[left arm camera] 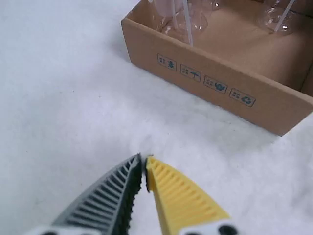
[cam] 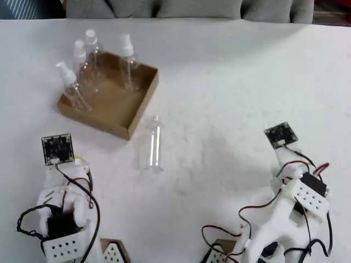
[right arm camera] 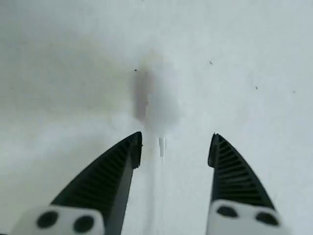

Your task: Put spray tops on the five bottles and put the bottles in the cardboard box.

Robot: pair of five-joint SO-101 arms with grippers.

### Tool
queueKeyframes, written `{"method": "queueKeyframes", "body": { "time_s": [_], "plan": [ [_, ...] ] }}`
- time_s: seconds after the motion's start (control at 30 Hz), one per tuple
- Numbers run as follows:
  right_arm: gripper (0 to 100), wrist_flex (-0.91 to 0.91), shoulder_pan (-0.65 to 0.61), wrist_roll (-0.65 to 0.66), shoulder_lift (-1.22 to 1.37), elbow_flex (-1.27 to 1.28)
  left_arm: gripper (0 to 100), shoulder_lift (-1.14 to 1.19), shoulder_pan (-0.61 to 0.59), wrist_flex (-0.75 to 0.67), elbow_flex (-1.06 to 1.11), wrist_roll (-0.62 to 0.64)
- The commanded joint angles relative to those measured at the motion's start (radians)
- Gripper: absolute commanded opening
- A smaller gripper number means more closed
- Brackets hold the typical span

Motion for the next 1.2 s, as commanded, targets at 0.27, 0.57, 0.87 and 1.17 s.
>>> {"method": "queueKeyframes", "body": {
  "time_s": [0.27,0.57,0.87,1.17],
  "plan": [
    [18.7,-0.097,-0.028,0.107,0.243,-0.089,3,0.001,-0.007,0.014,-0.002,-0.009],
    [9.5,-0.096,-0.021,0.112,0.449,-0.229,3,0.001,-0.007,0.014,-0.002,-0.009],
    [1.8,-0.016,0.038,0.095,0.456,-0.293,3,0.001,-0.007,0.014,-0.002,-0.009],
    [1.8,0.12,-0.027,-0.327,0.325,-0.189,2,0.002,0.185,0.109,-0.138,-0.002]
  ]
}}
